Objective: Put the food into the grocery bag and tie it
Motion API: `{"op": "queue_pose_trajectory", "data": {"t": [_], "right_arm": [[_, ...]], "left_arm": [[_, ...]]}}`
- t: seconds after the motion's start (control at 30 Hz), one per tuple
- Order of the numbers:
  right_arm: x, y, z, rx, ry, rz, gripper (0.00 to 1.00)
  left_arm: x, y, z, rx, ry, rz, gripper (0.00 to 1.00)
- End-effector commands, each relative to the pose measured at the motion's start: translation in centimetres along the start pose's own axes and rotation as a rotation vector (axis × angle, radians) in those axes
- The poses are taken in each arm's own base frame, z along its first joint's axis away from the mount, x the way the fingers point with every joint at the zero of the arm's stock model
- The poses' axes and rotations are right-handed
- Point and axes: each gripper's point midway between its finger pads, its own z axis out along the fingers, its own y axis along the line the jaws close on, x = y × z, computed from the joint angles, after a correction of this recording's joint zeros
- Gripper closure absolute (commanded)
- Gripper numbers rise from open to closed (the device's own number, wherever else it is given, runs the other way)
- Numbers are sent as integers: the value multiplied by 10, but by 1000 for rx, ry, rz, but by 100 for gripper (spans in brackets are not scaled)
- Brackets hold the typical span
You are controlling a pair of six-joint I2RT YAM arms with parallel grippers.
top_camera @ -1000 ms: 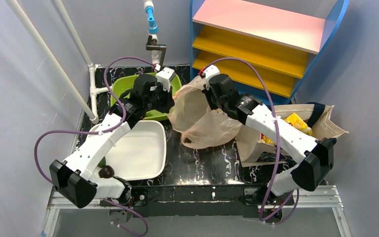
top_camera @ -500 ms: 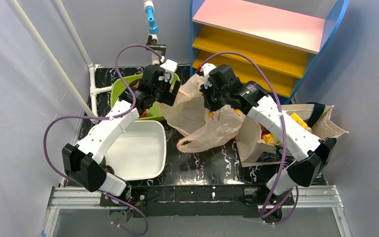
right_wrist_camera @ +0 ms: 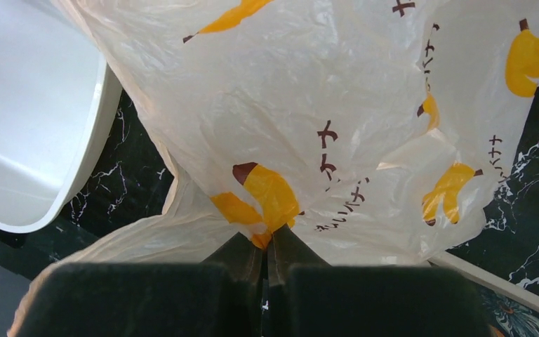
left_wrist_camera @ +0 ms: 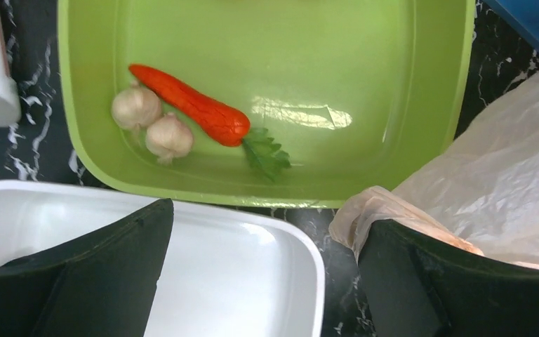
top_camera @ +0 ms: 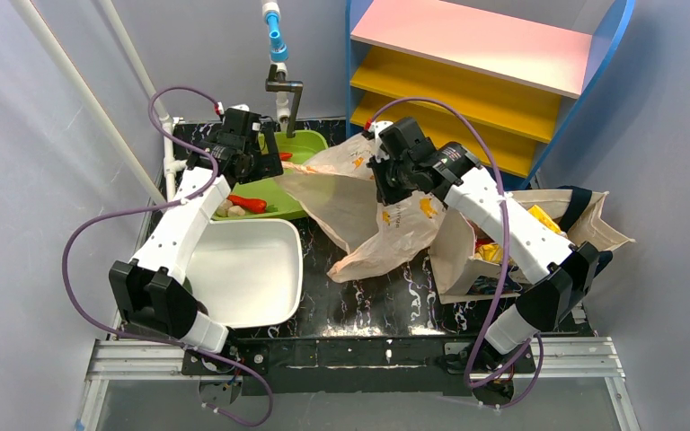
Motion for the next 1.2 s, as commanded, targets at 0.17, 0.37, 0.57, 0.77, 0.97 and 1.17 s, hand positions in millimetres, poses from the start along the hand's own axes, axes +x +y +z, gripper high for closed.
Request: {"op": "queue_pose_trajectory", "data": {"t": [0.17,0.37,0.57,0.77,0.97,1.17], "right_arm": [[-31,-11,-9,19,-59,90,99],[-47,-5,-9,-9,-84,105,99],[-40,-7,-4,-10,-58,123,99],[-33,-13,-5,8,-48,135,99],[-27,-17,-9,22,-42,137,99],[-18,-22,-13,47,-20,138,99]], "left_arm": [[22,-82,-48,547,209,-33,3],[44,-96,-84,757,210,-11,2],[-7,-97,-121,750,88,-161,2],[-47,-16,-112,204,-33,-442,7],[-44,13,-81,3,-78,-622,4],[-22,35,-32,-198,64,-823,2]]}}
